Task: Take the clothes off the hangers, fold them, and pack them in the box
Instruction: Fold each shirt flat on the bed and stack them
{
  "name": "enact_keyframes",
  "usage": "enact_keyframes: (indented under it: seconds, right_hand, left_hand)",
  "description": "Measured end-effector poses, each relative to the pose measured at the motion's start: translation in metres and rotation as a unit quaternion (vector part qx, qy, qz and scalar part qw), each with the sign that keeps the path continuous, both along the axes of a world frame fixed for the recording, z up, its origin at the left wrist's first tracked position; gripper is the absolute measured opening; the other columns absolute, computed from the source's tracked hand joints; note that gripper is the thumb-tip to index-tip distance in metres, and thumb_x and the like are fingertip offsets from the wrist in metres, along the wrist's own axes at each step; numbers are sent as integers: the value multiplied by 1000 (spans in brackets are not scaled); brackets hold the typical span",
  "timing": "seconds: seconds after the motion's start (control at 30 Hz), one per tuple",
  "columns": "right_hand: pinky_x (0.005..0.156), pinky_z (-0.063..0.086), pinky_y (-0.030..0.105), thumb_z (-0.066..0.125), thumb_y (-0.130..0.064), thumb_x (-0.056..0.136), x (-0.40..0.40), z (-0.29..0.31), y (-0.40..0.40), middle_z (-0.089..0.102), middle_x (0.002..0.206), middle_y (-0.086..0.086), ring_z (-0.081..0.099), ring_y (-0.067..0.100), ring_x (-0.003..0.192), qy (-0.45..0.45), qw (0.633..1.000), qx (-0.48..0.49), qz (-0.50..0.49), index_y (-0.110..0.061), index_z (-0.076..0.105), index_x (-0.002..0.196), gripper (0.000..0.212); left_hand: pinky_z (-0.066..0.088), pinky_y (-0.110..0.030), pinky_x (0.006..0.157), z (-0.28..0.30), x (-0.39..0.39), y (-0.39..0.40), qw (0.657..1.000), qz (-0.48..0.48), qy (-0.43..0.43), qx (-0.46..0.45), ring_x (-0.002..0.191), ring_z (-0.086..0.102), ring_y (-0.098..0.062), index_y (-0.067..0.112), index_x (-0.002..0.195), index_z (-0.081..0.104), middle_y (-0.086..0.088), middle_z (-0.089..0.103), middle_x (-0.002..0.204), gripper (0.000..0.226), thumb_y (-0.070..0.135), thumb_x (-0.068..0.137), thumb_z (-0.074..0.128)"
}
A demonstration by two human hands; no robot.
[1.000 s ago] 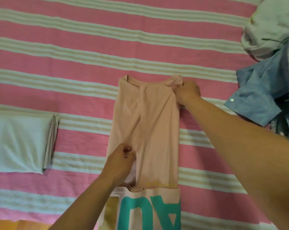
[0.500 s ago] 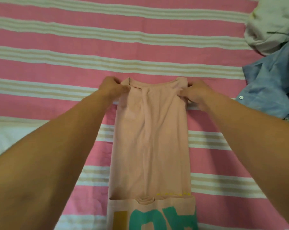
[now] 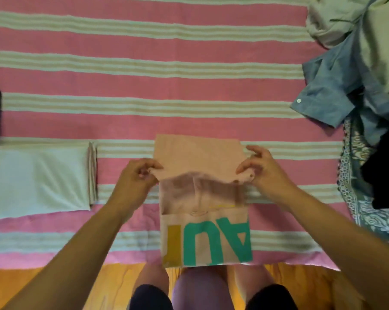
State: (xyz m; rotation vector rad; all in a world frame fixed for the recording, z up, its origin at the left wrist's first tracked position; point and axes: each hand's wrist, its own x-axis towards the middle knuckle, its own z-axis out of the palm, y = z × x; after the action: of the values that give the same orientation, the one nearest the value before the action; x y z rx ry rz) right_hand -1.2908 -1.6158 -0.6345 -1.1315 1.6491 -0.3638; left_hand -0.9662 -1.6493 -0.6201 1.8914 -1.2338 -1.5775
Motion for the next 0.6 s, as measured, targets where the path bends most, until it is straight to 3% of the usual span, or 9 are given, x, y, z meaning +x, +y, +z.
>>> enact_keyframes:
  seconds: [0.07, 0.17, 0.23, 0.3, 0.37, 0.47, 0.6]
  right_hand:
    - [107, 41, 25, 77, 15, 75, 5, -18, 36, 38, 139, -3, 43, 13, 127, 22, 999, 42, -1, -29, 75, 74, 43]
    - [90, 54, 21, 55, 20, 86, 7, -36, 64, 50, 118, 4, 60, 11, 97, 85, 988, 66, -107, -4, 68, 98, 30]
    - [87, 51, 23, 49, 17, 89, 11, -37, 65, 54, 108, 6, 58, 14, 90, 128, 981, 31, -139, -9, 62, 101, 32]
    - [85, 46, 27, 54, 3, 93, 15, -35, 57, 58, 106, -1, 56, 15, 94, 147, 978, 7, -146, -18, 60, 103, 24]
    - [81, 48, 29, 59, -10, 95, 24, -35, 44, 61, 100, -6, 58, 14, 90, 108, 978, 14, -177, -20, 59, 108, 17]
    - [81, 50, 32, 63, -23, 94, 38, -42, 21, 64, 102, -8, 61, 14, 91, 75, 978, 45, -189, -21, 58, 117, 24]
    - [87, 53, 36, 60, -17, 94, 41, -51, 9, 69, 108, 0, 64, 24, 100, 80, 970, 80, -214, -17, 65, 117, 23]
  left_hand:
    - [46, -11, 73, -17, 4, 32, 997, -62, -33, 20, 81, 60, 5, 21, 92, 71, 3, 66, 112, 28, -6, 85, 72]
    - [39, -5, 77, -37, 10, 66, 973, -203, -91, 56, 97, 55, -1, 36, 104, 68, 8, 58, 114, 39, 1, 87, 71]
    - [42, -8, 79, -38, 13, 69, 980, -163, -79, 79, 102, 58, -7, 31, 110, 67, 6, 59, 116, 34, 3, 90, 66]
    - [51, -25, 85, -36, 12, 58, 991, -77, -68, 82, 103, 63, -17, 22, 114, 63, 3, 64, 113, 23, 12, 94, 65]
    - [53, -36, 90, -33, 5, 39, 994, -31, -70, 75, 102, 64, -16, 19, 119, 56, 3, 65, 112, 25, 25, 97, 66]
    - [49, -34, 89, -32, -12, 10, 995, -5, -69, 67, 103, 60, -13, 19, 123, 53, 8, 61, 113, 35, 40, 97, 64]
    - [52, -42, 96, -37, -31, -13, 992, 74, -35, 92, 111, 59, -22, 19, 128, 54, 3, 60, 119, 44, 48, 96, 63]
